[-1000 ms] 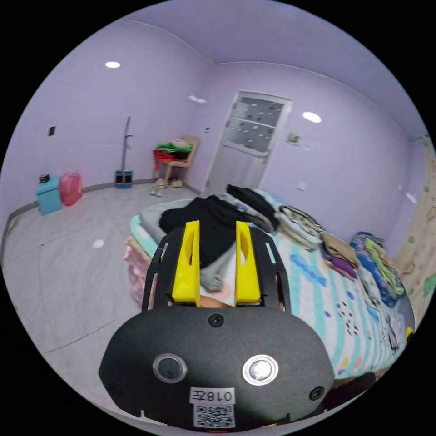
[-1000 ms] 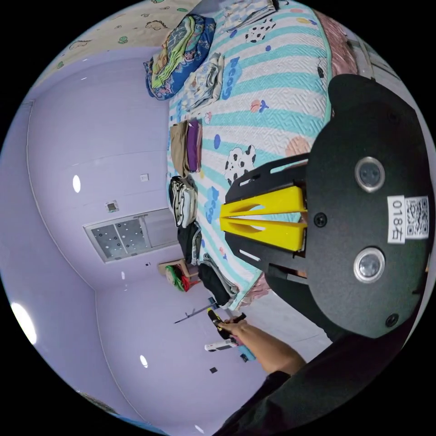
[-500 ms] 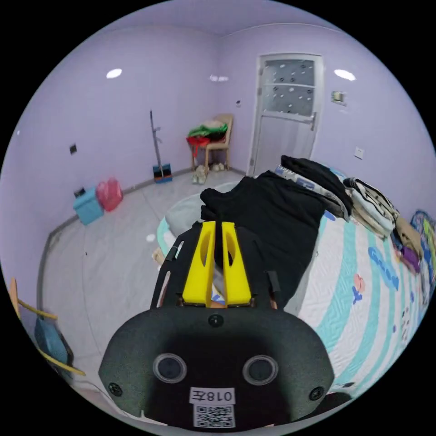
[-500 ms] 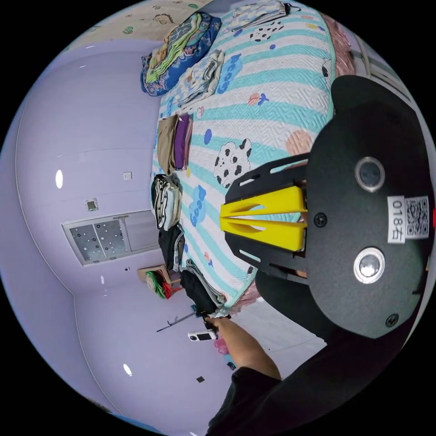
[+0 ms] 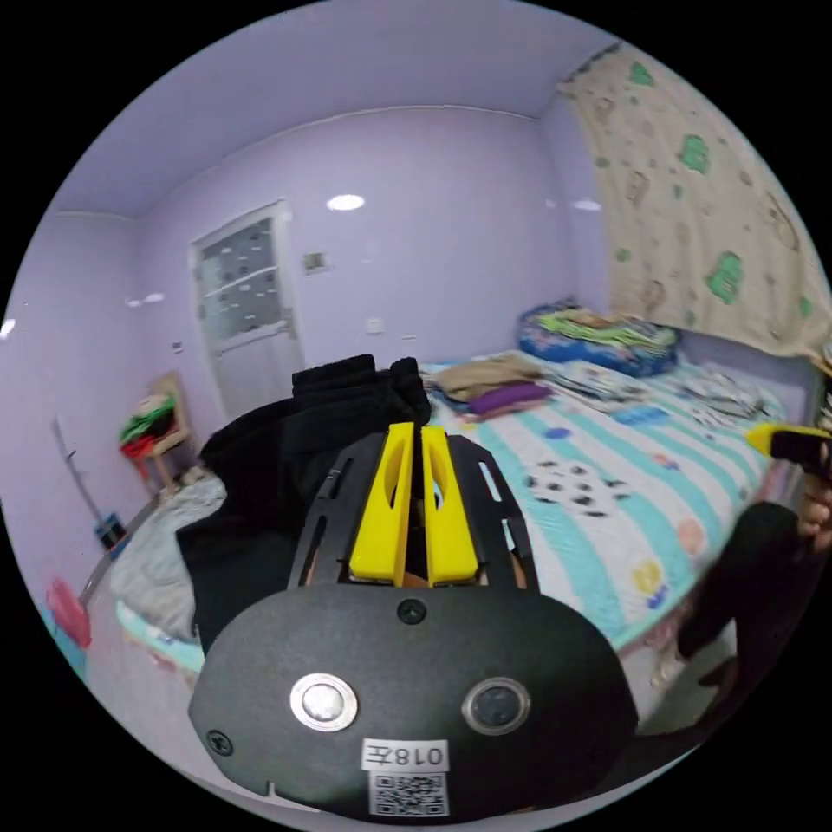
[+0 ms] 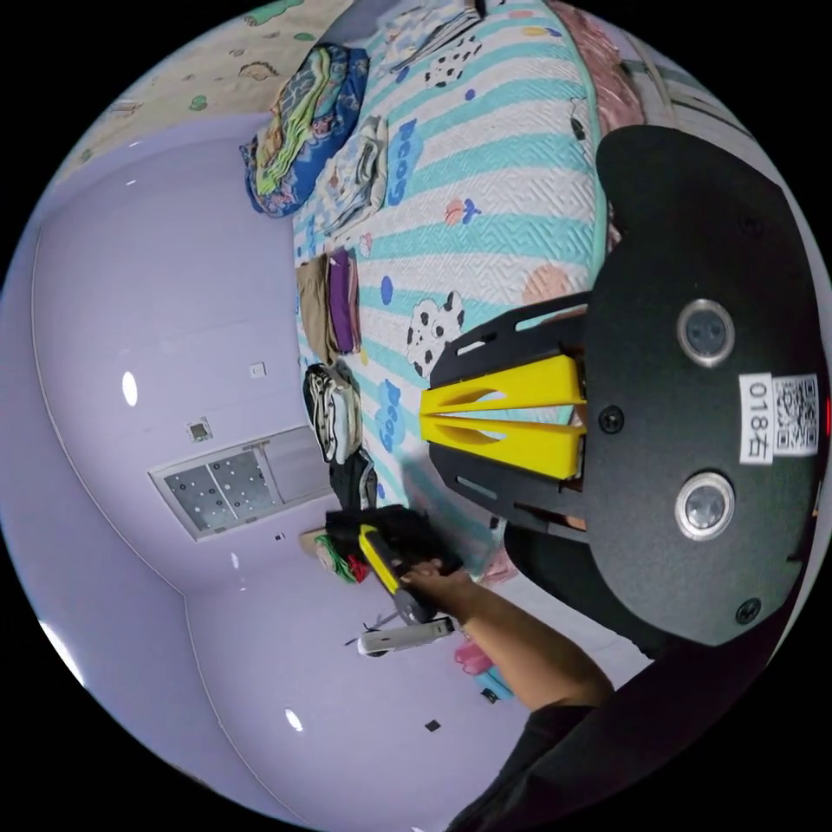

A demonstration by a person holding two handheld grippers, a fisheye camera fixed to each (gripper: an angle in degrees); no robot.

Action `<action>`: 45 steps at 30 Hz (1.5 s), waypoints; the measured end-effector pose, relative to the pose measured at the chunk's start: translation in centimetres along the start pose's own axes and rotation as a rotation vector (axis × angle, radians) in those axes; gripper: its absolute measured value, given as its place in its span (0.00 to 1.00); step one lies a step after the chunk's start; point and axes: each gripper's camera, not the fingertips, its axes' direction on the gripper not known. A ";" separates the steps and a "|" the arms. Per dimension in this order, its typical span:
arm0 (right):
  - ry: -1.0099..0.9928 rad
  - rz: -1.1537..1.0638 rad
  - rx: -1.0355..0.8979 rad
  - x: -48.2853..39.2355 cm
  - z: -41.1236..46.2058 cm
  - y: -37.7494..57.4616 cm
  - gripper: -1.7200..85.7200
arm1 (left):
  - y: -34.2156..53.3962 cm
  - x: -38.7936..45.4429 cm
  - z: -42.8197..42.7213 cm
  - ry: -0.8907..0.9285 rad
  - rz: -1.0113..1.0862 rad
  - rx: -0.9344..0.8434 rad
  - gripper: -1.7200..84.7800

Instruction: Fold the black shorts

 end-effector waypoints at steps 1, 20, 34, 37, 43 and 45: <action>0.024 0.018 0.001 1.4 0.0 0.1 0.01 | -0.2 2.1 0.5 0.053 0.029 -0.013 0.02; -0.236 0.297 -0.330 20.1 9.1 -1.2 0.09 | -7.7 16.7 -0.6 0.289 0.199 -0.316 0.11; -0.226 0.296 -0.379 26.9 10.3 -3.1 0.06 | -5.8 29.0 8.6 -0.042 0.732 -0.576 0.08; -0.239 0.310 -0.359 28.1 10.0 -3.4 0.06 | -7.8 23.2 7.1 0.014 0.460 -0.501 0.04; -0.289 0.306 -0.351 29.2 10.3 -4.0 0.07 | -8.5 5.1 6.8 0.430 -0.167 -0.512 0.04; -0.310 0.273 -0.353 28.9 10.5 -4.2 0.08 | -6.2 -0.7 8.4 0.639 -0.372 -0.561 0.03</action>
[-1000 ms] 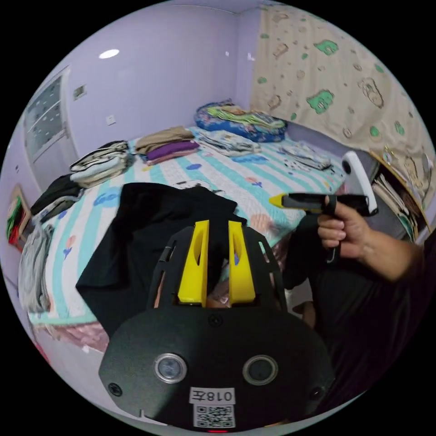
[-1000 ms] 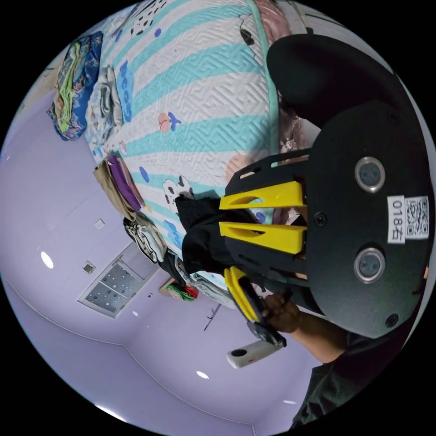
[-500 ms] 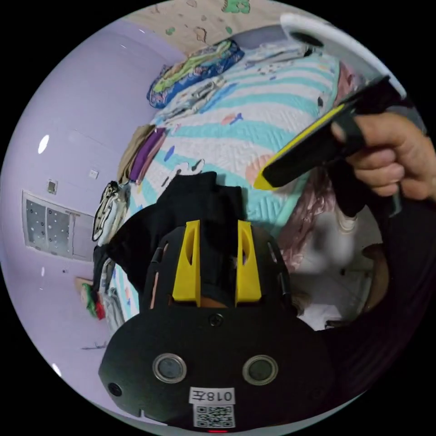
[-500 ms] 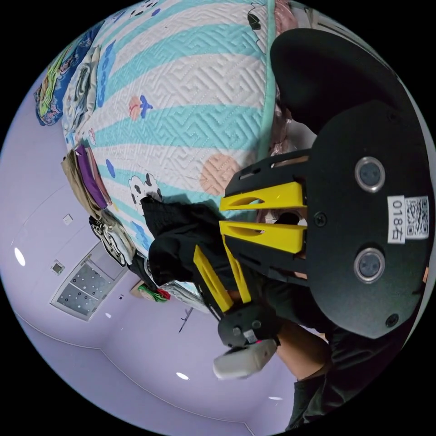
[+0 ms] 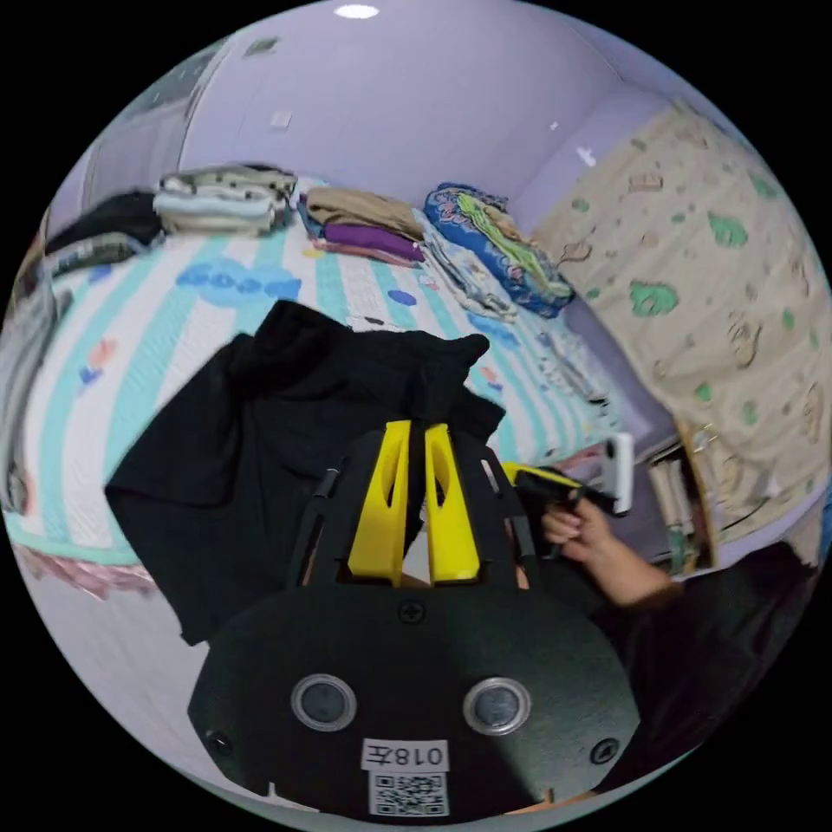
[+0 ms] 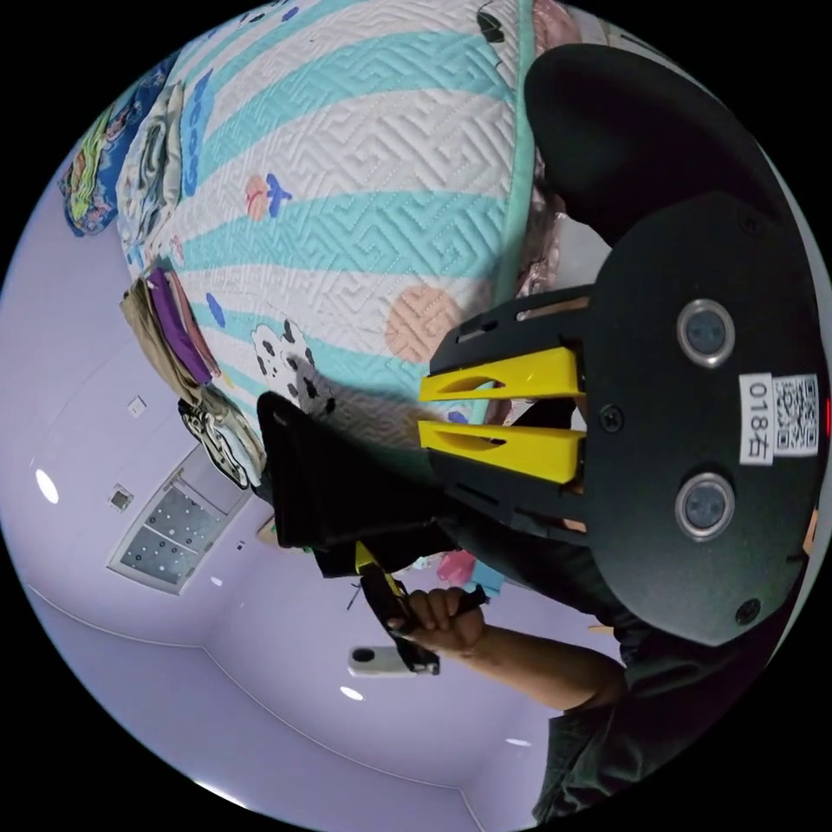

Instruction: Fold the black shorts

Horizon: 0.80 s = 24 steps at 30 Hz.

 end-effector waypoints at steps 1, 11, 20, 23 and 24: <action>-0.008 -0.030 -0.010 -0.4 0.3 -0.1 0.09 | 0.2 -1.2 -0.2 0.044 -0.025 0.002 0.03; 0.133 0.013 -0.122 -0.7 3.9 -0.3 0.13 | 3.5 -14.3 -5.0 0.307 -0.236 0.254 0.02; -0.070 0.147 -0.051 2.1 4.8 -0.1 0.11 | 4.1 -27.3 -9.3 0.196 -0.476 0.207 0.10; -0.104 0.144 -0.028 2.2 4.5 0.8 0.08 | 6.3 -28.6 -10.7 0.120 -0.536 0.246 0.14; -0.121 0.121 -0.020 1.9 4.3 1.2 0.07 | 7.0 -27.7 -11.7 0.052 -0.494 0.268 0.15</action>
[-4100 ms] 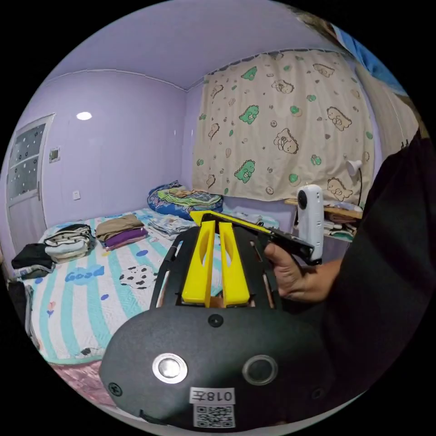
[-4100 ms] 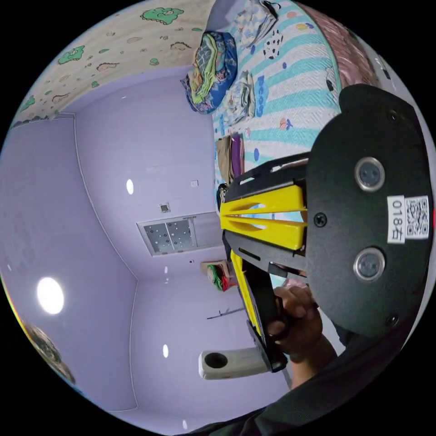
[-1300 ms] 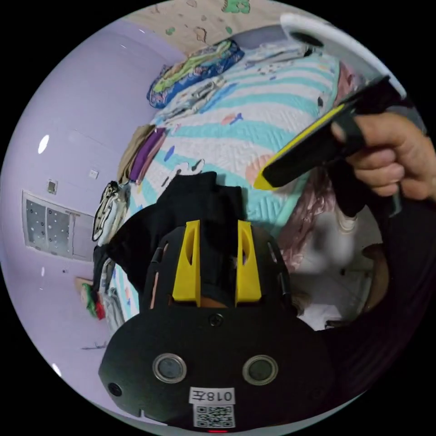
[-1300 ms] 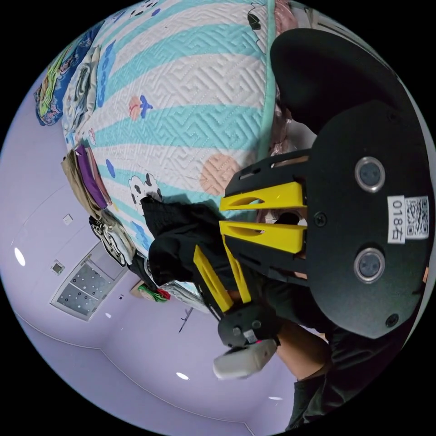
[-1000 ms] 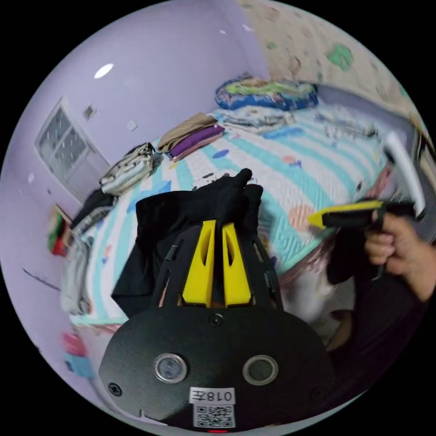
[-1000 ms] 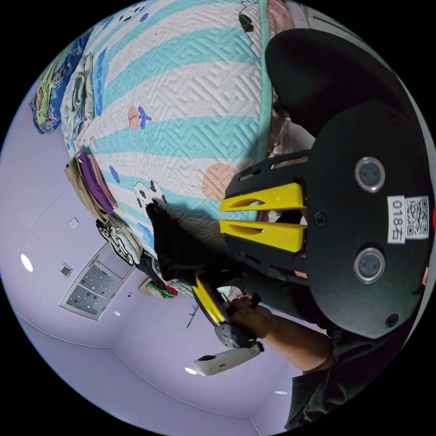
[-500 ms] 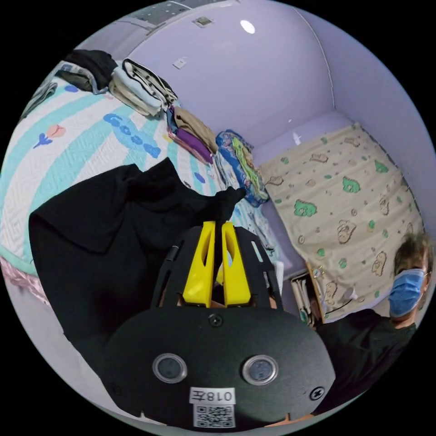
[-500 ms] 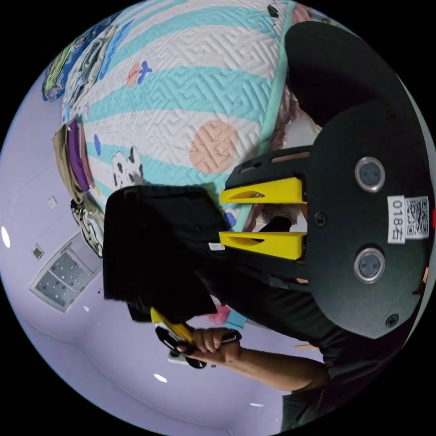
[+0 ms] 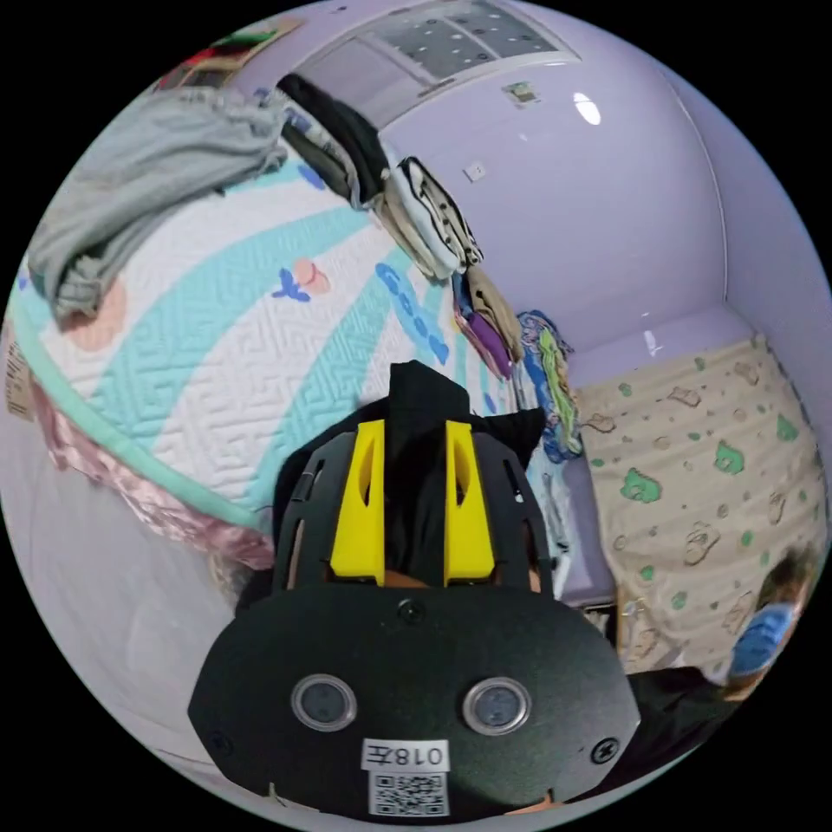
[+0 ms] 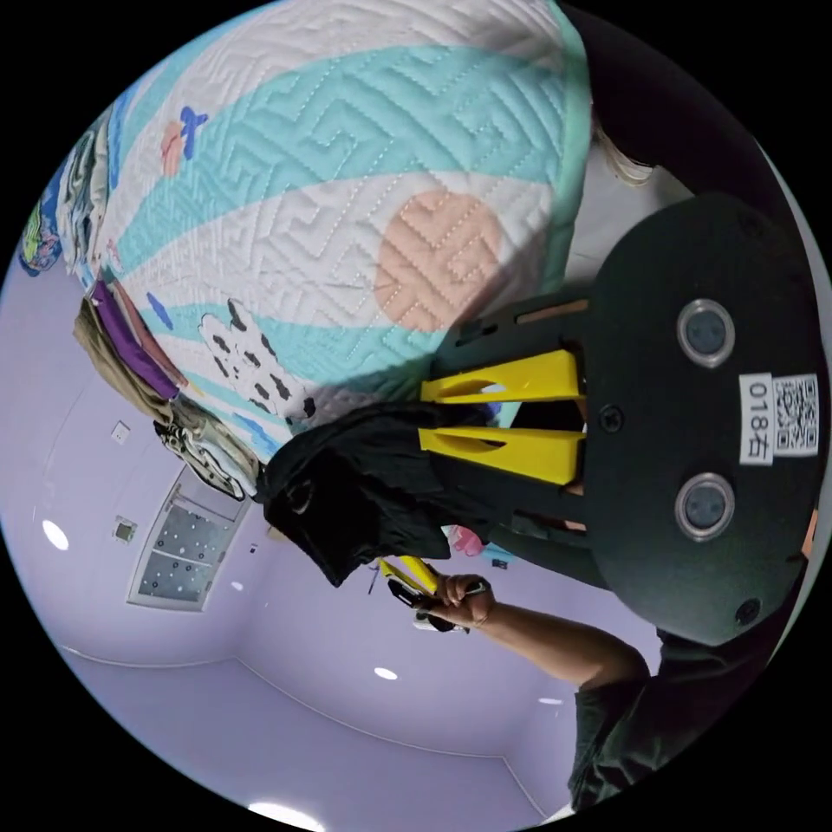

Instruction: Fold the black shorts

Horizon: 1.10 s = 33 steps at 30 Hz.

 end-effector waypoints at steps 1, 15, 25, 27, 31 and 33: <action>0.002 -0.019 0.004 -0.4 -0.1 0.4 0.07 | 0.4 0.4 -0.6 -0.033 0.031 0.017 0.16; 0.040 -0.121 -0.005 -3.3 -0.3 7.8 0.06 | 7.3 18.7 3.9 -0.560 1.138 0.018 0.23; 0.003 -0.094 0.000 -5.7 -0.2 15.3 0.06 | 7.7 15.0 1.7 -0.492 0.881 -0.007 0.07; 0.059 -0.150 0.013 -7.5 -0.4 16.9 0.06 | 10.1 16.0 -0.9 -0.473 0.876 0.058 0.05; 0.192 -0.274 0.123 -13.1 -2.9 21.3 0.06 | 13.9 18.3 -6.4 -0.496 0.897 0.214 0.05; 0.294 -0.323 0.210 -15.9 -4.9 23.5 0.05 | 15.8 19.9 -10.7 -0.501 0.918 0.339 0.05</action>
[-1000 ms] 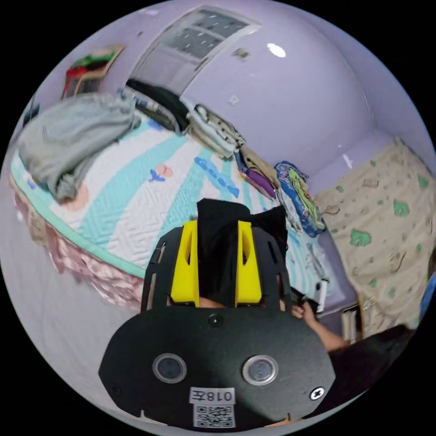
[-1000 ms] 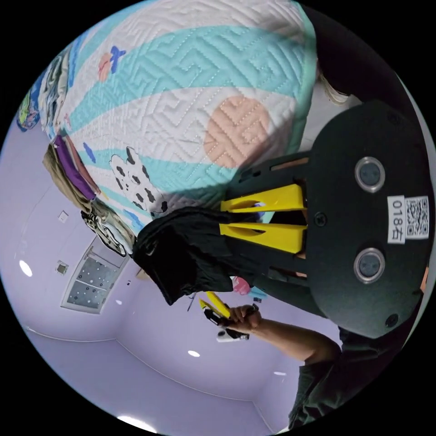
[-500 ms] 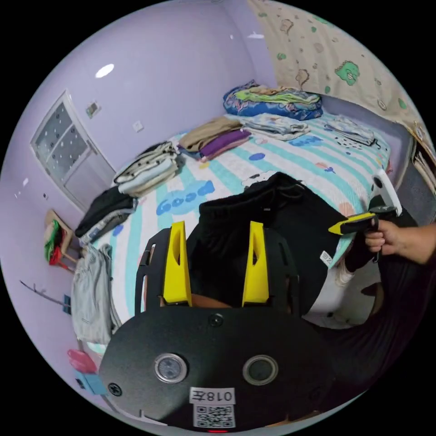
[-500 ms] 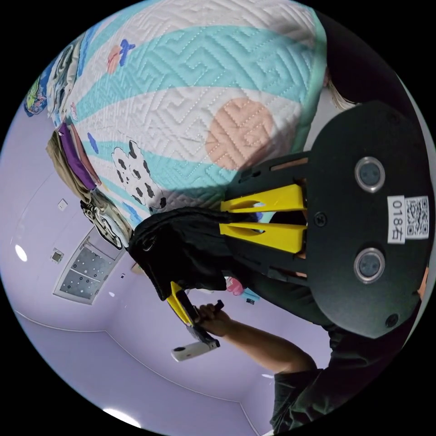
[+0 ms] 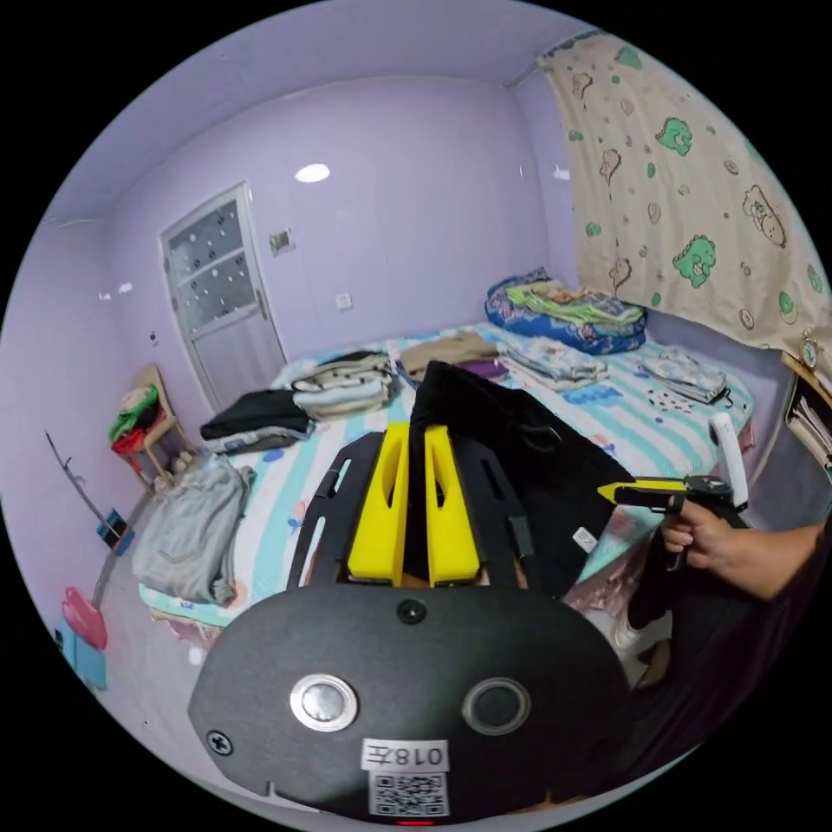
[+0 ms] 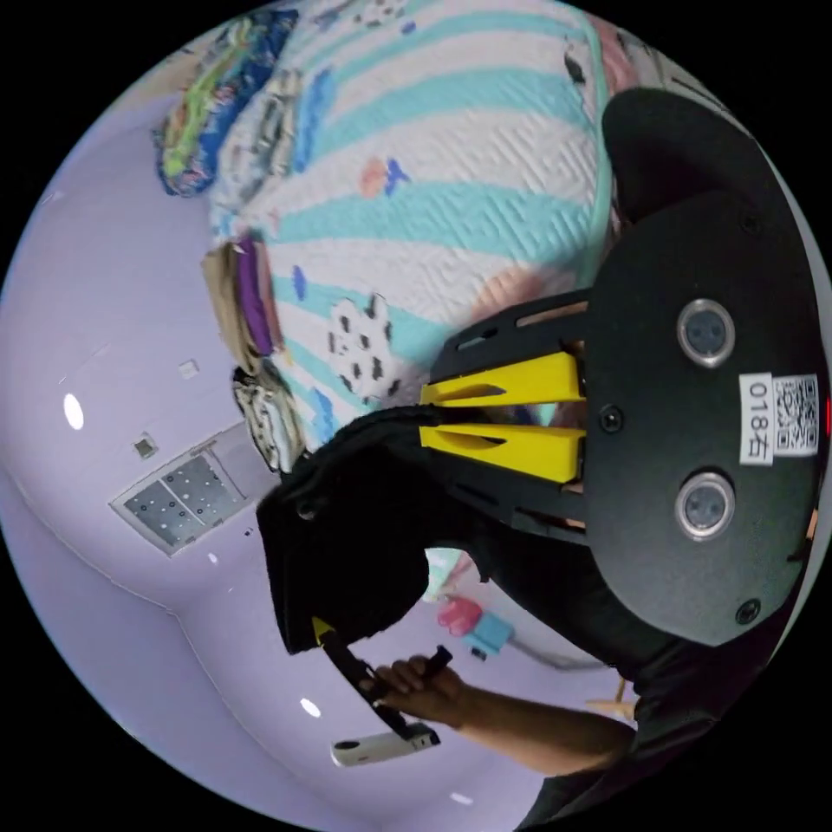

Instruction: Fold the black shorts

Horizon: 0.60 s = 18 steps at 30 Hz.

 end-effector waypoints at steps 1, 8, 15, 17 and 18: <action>0.056 -0.010 0.068 -1.5 -2.4 0.5 0.05 | -0.2 -0.1 -1.2 -0.015 0.004 0.026 0.05; 0.280 -0.120 0.487 -11.0 -17.5 5.5 0.05 | -1.8 1.8 -15.2 -0.069 0.096 0.337 0.04; 0.452 -0.251 0.800 -20.4 -29.3 13.1 0.05 | 0.7 3.5 -24.4 -0.031 0.159 0.517 0.03; 0.479 -0.265 0.861 -22.3 -31.6 14.8 0.05 | 0.9 4.1 -26.2 -0.024 0.181 0.553 0.03; 0.500 -0.275 0.903 -23.5 -33.1 15.9 0.04 | 1.0 4.5 -27.4 -0.020 0.200 0.576 0.03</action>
